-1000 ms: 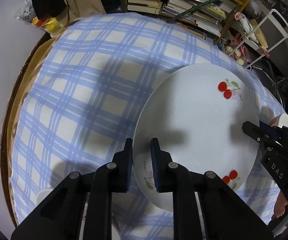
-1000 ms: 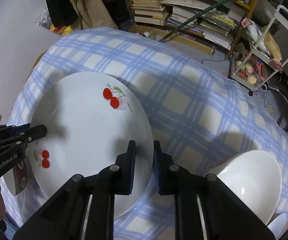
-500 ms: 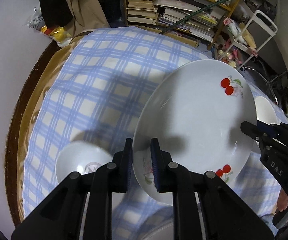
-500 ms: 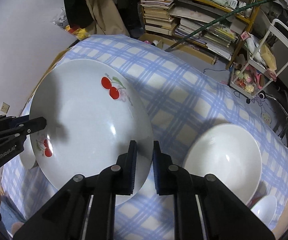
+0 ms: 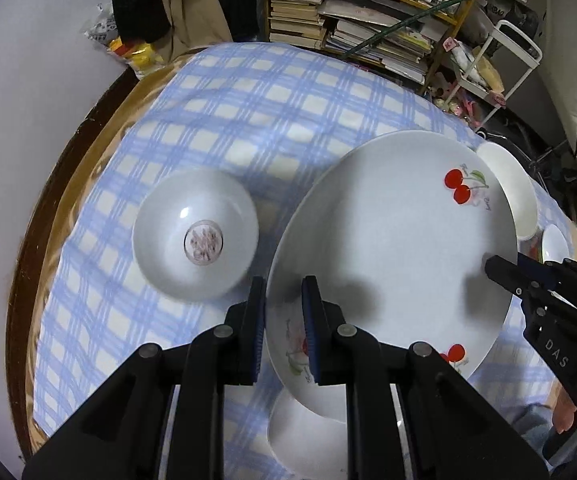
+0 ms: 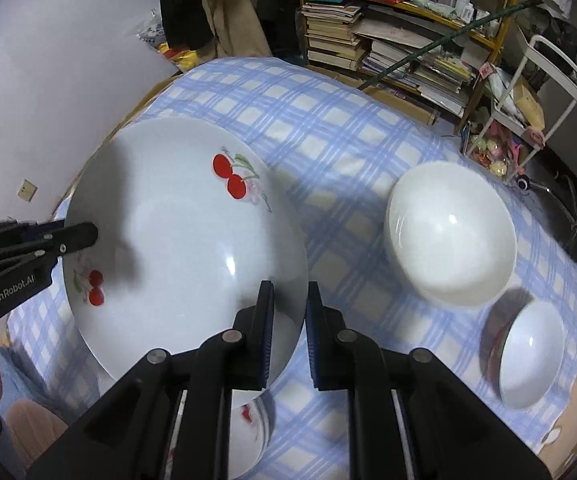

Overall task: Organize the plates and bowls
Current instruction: 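Lift the third plate with both tools and carry it toward the stack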

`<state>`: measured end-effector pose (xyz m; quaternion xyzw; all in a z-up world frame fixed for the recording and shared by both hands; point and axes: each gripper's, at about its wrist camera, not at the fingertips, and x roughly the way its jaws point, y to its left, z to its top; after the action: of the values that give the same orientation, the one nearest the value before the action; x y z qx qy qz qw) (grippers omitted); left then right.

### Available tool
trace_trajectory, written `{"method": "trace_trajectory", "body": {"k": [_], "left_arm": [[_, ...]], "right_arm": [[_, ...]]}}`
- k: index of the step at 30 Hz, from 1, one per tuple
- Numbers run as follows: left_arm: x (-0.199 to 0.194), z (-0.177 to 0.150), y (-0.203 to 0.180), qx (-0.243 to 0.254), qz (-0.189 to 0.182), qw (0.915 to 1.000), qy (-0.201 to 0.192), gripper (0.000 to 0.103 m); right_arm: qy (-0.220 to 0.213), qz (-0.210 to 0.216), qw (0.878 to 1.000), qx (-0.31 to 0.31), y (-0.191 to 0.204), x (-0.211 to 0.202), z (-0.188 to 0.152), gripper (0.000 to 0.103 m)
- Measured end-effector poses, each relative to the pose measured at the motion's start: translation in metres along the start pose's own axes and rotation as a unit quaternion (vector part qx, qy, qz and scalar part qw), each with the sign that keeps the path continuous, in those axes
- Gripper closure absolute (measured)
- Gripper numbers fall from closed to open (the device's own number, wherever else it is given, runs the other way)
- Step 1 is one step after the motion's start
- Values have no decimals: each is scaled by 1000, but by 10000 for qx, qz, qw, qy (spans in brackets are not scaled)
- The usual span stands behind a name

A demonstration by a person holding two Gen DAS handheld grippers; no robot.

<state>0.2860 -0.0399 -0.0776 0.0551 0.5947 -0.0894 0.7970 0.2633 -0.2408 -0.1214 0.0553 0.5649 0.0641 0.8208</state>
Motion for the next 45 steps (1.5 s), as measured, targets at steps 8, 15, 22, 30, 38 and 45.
{"method": "trace_trajectory", "body": {"k": [8,15,22,30,38,45], "left_arm": [[-12,-56,8,-159,-35,9998,-129,85],[1,-97,15,-366,21,9993,52,84],[18,-122,18,-434,27,9985,321,84],[28,-127,24,-485,175,9974,501,81],[40,-131,18,-341,46,9976,599,81],[52,-132,10,-185,75,9971,733,83]], "right_arm": [[-231,246,9992,208,10,-15,-47,87],[-311,286,9988,238,23,-10,-84,87],[-279,77,9994,193,33,2,-112,87],[-426,114,9982,399,39,8,-131,87],[-455,-163,9983,321,41,7,-131,87],[-351,-292,9983,362,32,21,-144,87]]}}
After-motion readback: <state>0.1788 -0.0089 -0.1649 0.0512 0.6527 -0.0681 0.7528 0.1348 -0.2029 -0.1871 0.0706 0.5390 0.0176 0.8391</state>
